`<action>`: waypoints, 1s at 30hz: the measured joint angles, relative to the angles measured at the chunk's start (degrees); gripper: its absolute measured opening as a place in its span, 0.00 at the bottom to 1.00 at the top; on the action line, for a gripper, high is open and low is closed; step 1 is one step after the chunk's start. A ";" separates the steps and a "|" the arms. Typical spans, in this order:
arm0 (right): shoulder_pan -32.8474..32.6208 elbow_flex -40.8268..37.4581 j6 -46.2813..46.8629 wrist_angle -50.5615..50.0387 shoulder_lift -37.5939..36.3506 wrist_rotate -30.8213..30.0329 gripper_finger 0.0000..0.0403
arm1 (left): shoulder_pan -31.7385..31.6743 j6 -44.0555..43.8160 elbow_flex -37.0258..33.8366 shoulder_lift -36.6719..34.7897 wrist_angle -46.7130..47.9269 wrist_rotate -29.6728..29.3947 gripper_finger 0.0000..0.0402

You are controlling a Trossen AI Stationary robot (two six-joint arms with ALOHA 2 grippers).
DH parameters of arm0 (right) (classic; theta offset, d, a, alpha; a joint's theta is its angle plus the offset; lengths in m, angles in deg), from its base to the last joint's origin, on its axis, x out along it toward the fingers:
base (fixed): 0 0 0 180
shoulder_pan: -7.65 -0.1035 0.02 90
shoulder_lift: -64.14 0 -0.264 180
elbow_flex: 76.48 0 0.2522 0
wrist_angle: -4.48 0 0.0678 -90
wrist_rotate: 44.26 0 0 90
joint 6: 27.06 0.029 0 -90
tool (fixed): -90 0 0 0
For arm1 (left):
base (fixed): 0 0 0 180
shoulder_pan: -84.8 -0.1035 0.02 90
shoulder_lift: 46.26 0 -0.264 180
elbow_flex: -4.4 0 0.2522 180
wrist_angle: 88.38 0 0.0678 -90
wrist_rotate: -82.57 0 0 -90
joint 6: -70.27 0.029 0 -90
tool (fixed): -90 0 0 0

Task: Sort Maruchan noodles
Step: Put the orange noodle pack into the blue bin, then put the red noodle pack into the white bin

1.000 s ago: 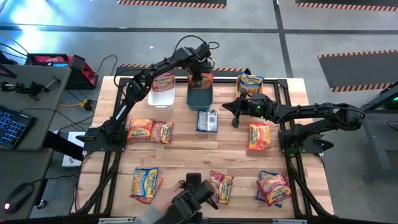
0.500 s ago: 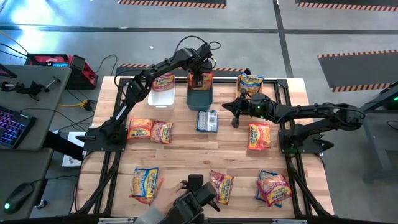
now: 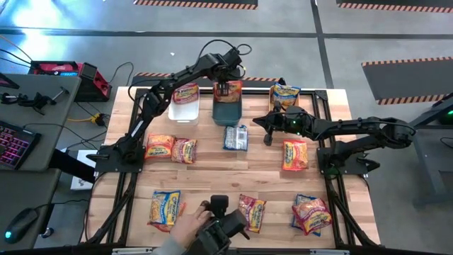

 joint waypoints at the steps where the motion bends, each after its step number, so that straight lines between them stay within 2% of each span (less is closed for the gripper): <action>1: 0.00 0.00 0.00 -0.01 0.00 0.00 0.00 | 0.08 0.02 -0.04 -0.20 0.08 -0.79 0.53; 4: 0.00 0.00 -0.47 -0.43 0.00 0.00 0.00 | 0.54 -0.83 -0.04 -1.07 -0.28 -0.76 0.48; 7: -0.02 0.00 -1.44 -0.90 0.00 -0.23 0.00 | 1.10 -2.57 -0.01 -2.16 -0.69 0.35 0.39; 13: -0.02 0.00 -2.45 -0.43 0.00 -0.57 0.00 | 1.62 -6.80 -0.01 -4.41 -2.22 5.87 0.16; 18: -0.02 0.00 -2.58 -0.47 0.00 -0.57 0.00 | 1.15 -10.86 -0.01 -5.44 -2.30 9.82 0.04; 23: -0.02 -0.32 -2.65 -0.25 0.00 -0.79 0.00 | 1.74 -11.32 -0.01 -6.27 -3.52 12.68 0.00; 30: 0.01 -6.39 -4.09 10.96 0.00 -3.00 0.00 | 3.78 -13.55 -2.27 -6.51 -9.00 13.20 0.00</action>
